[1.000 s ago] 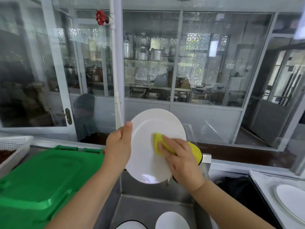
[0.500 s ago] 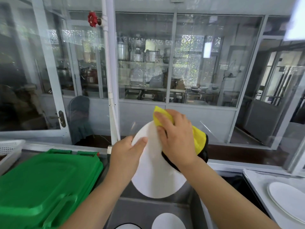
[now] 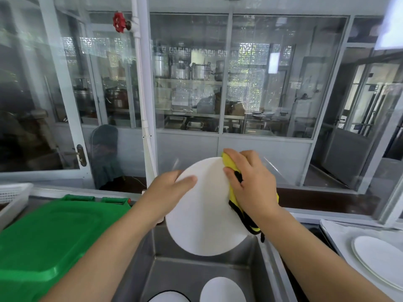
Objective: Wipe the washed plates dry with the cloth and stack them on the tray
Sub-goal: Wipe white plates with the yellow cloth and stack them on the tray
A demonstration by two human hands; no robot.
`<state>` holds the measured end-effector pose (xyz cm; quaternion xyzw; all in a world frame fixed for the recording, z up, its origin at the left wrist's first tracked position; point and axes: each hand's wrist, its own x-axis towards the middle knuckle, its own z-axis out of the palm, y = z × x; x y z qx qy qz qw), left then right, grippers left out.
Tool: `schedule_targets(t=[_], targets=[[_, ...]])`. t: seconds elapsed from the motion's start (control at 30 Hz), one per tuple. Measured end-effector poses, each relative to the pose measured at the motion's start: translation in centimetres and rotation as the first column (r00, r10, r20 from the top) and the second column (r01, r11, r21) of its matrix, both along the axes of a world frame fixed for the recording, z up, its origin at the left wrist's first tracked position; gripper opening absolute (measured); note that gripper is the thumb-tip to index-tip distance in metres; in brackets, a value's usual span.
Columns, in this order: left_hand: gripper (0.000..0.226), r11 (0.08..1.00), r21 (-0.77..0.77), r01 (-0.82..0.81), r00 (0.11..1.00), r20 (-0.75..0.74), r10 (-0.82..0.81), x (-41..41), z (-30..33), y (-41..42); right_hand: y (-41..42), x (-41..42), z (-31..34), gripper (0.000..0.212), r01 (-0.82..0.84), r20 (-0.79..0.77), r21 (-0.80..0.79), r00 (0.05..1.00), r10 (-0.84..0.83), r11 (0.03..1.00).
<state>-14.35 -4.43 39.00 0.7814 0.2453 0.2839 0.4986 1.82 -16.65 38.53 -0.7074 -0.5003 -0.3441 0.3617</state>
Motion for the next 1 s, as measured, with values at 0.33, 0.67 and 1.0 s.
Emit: schedule_targets(t=[0.33, 0.67, 1.0], targets=[[0.040, 0.982, 0.184, -0.047, 0.995, 0.091, 0.031, 1.3, -1.0, -1.7, 1.0, -2.1, 1.9, 0.030, -0.053, 0.423, -0.076, 0.903, 0.081, 0.996], [0.032, 0.980, -0.145, -0.137, 0.914, 0.364, 0.182, 0.0, -2.0, -3.3, 0.2, -0.4, 0.0, 0.033, 0.115, -0.268, 0.208, 0.962, -0.056, 0.971], [0.032, 0.984, 0.176, -0.017, 0.999, -0.033, 0.023, 0.5, 0.2, -0.5, 0.2, -2.1, 0.7, 0.036, 0.041, 0.222, -0.057, 0.975, -0.027, 0.998]])
